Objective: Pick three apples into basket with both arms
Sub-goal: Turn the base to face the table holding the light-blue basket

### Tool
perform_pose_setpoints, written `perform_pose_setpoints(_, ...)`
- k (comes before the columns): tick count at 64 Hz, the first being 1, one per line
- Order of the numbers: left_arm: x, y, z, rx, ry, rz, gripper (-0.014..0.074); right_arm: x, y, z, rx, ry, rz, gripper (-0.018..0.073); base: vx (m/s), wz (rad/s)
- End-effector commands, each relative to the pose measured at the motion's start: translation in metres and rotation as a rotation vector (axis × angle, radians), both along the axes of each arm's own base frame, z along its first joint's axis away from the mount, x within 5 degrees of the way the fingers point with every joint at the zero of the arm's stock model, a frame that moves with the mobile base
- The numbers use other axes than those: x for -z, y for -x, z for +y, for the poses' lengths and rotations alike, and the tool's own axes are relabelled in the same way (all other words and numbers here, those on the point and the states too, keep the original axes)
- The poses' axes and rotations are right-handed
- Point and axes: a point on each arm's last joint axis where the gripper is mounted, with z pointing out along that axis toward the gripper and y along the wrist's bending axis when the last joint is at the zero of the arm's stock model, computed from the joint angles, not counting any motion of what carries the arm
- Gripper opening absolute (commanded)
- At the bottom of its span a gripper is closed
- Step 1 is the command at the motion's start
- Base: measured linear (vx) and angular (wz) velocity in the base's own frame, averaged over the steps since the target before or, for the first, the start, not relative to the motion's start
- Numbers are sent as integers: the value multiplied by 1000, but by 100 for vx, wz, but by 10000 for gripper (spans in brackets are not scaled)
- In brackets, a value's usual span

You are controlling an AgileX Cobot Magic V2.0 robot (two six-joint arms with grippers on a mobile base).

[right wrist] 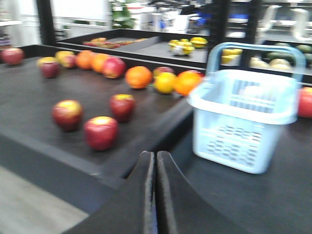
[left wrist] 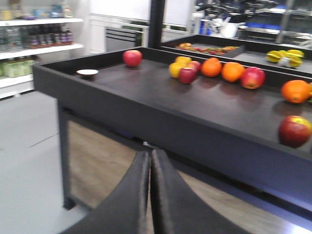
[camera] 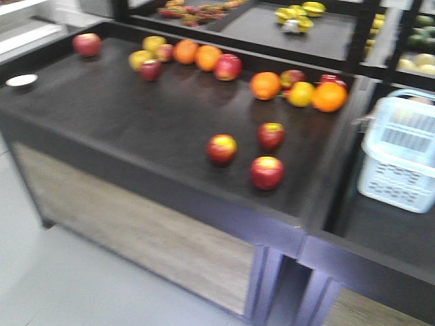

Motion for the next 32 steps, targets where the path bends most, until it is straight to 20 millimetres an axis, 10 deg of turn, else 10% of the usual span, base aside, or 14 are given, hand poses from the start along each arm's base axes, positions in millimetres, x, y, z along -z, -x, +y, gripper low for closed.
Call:
perform_pose_setpoints(1,1,0,0,2,6,-63,-6,-2,0,0,6,19,-67,-4,12,-59)
perform_pose_setpoints(32,1,0,0,2,6,-63,-6,-2,0,0,6,19,-67,-4,11,-55)
